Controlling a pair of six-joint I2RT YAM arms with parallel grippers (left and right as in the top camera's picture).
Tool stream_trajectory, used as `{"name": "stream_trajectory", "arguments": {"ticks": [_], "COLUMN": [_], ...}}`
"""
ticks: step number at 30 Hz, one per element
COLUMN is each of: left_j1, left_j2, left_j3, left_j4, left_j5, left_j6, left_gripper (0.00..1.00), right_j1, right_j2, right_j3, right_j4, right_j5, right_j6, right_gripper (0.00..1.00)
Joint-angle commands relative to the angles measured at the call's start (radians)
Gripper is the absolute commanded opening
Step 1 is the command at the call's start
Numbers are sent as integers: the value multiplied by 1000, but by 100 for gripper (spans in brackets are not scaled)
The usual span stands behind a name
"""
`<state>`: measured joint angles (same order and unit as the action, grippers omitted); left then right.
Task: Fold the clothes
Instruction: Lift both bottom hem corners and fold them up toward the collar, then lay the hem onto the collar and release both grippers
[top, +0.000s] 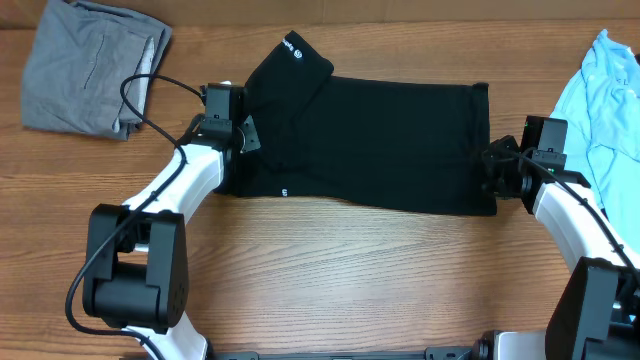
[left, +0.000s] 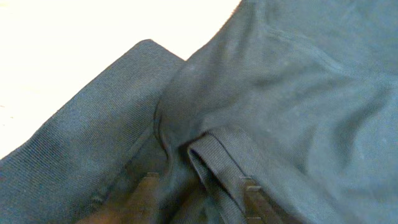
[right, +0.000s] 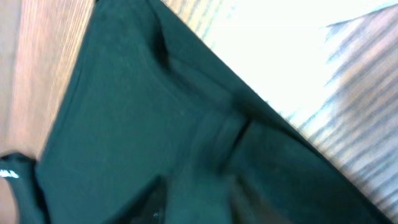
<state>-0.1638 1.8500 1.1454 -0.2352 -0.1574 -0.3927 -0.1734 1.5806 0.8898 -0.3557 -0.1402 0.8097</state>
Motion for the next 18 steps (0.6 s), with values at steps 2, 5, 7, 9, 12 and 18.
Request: {"name": "stream_trajectory", "arguments": {"ticks": [2, 5, 7, 9, 12, 18], "left_j1": [3, 2, 2, 0, -5, -65], "left_j2": [4, -20, -30, -31, -24, 94], "left_j3": [45, 134, 224, 330, 436, 599], "left_j4": [5, -73, -142, -192, -179, -134], "left_j5": [-32, -28, 4, 89, 187, 211], "left_j6": [53, 81, 100, 132, 178, 354], "left_gripper": [78, 94, 96, 95, 92, 90], "right_j1": [4, -17, -33, -41, -39, 2], "right_j2": [2, 2, 2, 2, 2, 2], "right_j3": [43, 150, 254, 367, 495, 565], "right_j4": [-5, -127, -225, -307, -382, -430], "right_j5": [27, 32, 31, 30, 26, -40], "right_j6": [-111, -139, -177, -243, -291, -291], "right_gripper": [65, 85, 91, 94, 96, 97]}}
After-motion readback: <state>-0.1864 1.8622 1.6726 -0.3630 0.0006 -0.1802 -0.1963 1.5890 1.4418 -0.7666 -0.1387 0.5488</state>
